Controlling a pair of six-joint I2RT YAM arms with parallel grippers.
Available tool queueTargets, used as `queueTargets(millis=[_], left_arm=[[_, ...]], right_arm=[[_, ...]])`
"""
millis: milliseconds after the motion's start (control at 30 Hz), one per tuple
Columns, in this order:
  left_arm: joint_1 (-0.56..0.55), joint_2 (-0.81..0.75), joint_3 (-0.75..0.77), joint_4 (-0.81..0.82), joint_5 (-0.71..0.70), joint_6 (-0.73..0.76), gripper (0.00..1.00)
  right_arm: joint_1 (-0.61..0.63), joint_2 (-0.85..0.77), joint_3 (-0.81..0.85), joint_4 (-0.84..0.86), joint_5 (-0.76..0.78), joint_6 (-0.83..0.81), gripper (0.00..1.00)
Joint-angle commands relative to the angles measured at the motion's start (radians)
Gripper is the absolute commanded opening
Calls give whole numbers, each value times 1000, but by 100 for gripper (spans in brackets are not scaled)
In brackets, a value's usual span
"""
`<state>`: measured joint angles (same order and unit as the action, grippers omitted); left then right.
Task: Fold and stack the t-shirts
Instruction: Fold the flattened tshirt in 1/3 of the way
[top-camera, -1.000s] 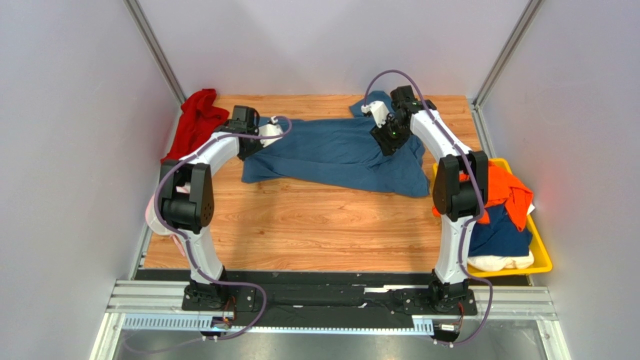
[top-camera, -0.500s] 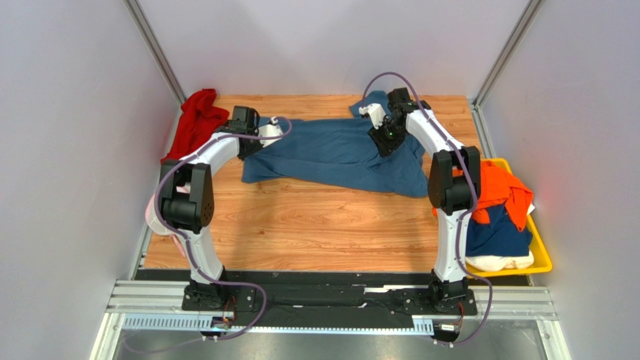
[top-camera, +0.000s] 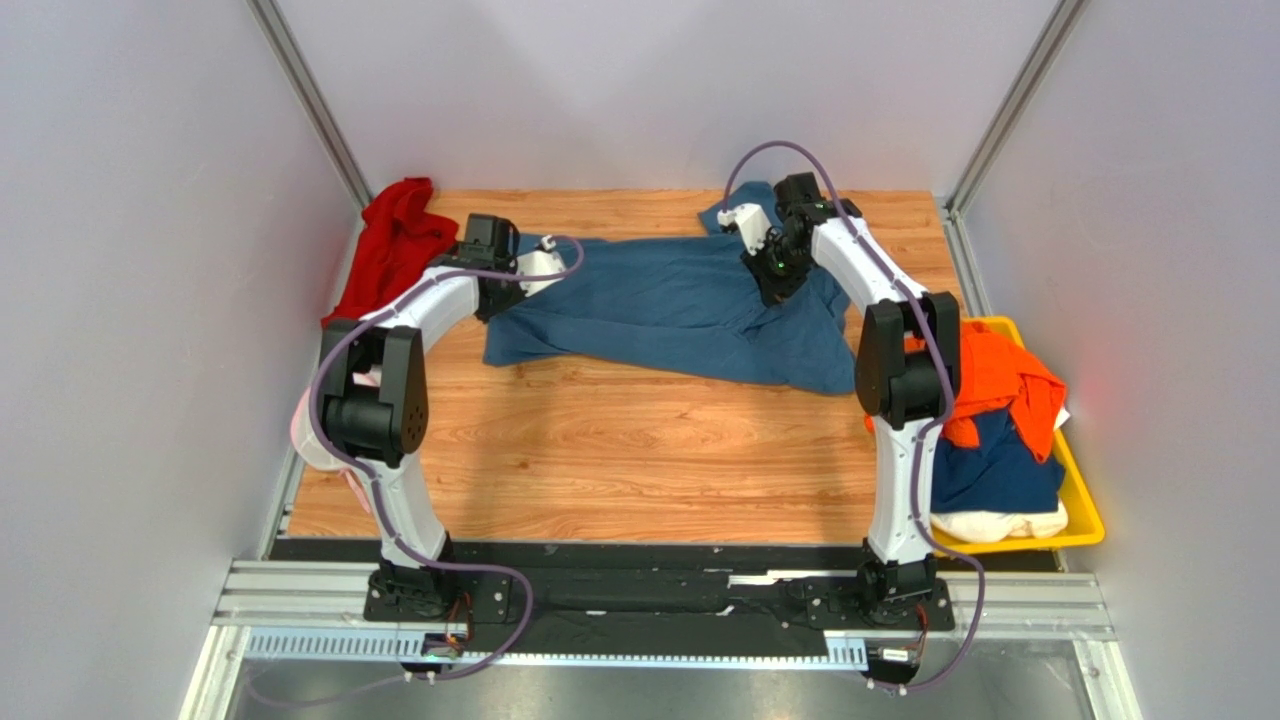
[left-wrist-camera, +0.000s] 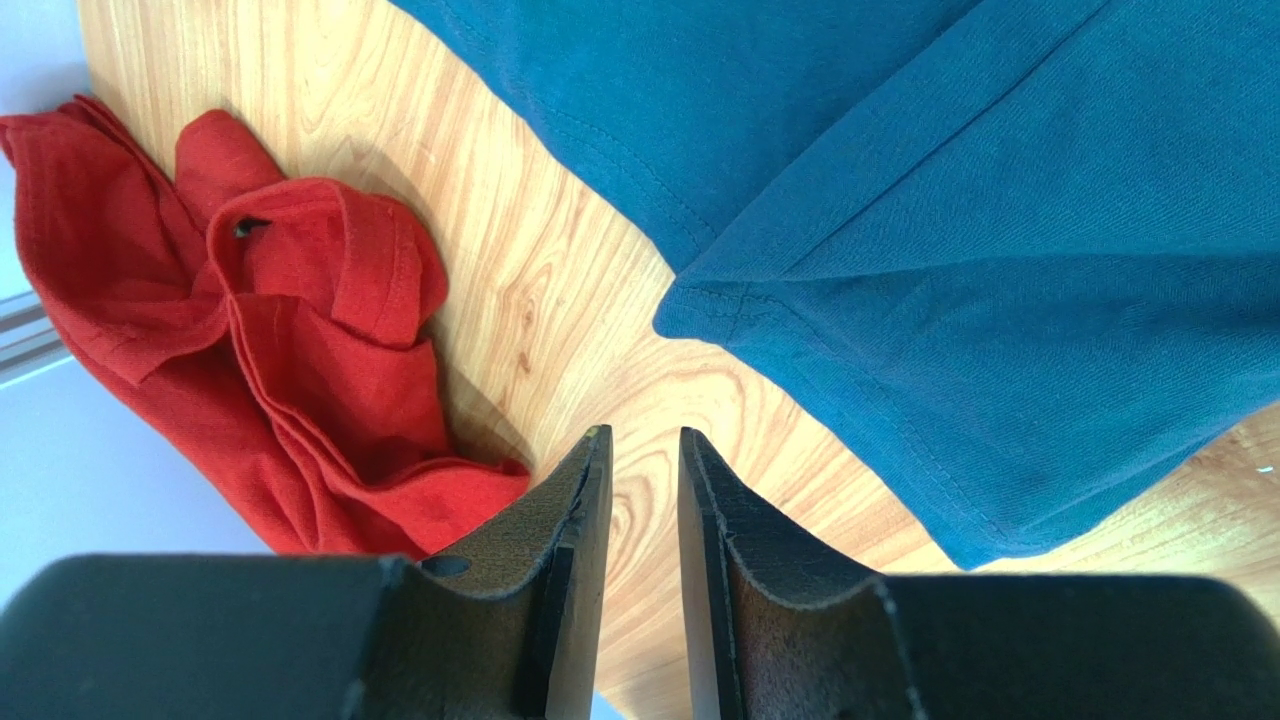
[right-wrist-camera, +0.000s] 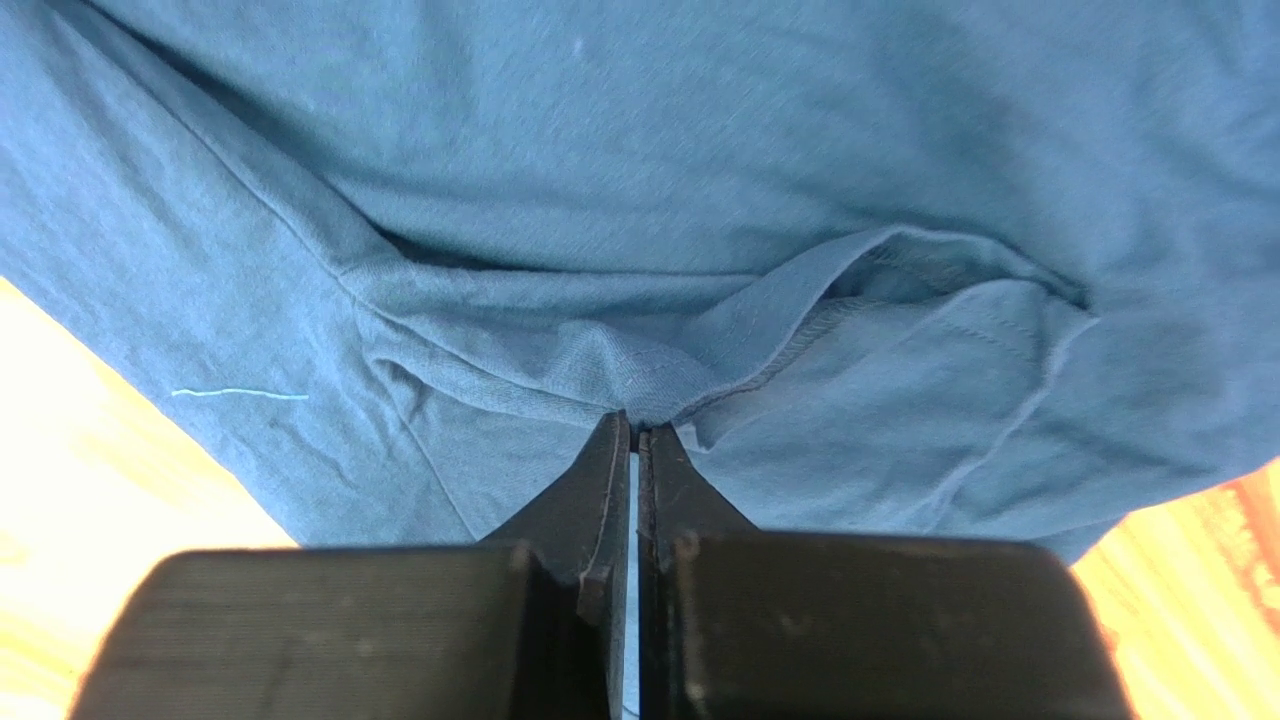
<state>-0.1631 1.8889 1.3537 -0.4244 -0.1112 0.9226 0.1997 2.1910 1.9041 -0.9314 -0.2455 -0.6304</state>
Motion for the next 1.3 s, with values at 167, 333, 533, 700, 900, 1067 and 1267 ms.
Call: queueTargets(millis=[167, 333, 533, 700, 900, 1067, 1267], left_arm=[[-1, -5, -4, 24, 2, 1, 31], [-1, -1, -4, 27, 2, 1, 31], [-1, 3, -1, 27, -8, 9, 30], [-1, 3, -1, 27, -12, 12, 30], [-1, -5, -7, 27, -15, 16, 30], [-1, -27, -21, 30, -4, 1, 30], [-1, -65, -44, 12, 45, -60, 30]], right_arm=[[10, 12, 173, 16, 29, 38, 0], [10, 42, 260, 23, 57, 51, 0], [26, 107, 361, 13, 81, 51, 0], [50, 157, 377, 19, 112, 40, 3], [60, 161, 334, 23, 152, 34, 39], [58, 49, 175, 60, 178, 29, 47], [58, -112, 4, 97, 181, 38, 49]])
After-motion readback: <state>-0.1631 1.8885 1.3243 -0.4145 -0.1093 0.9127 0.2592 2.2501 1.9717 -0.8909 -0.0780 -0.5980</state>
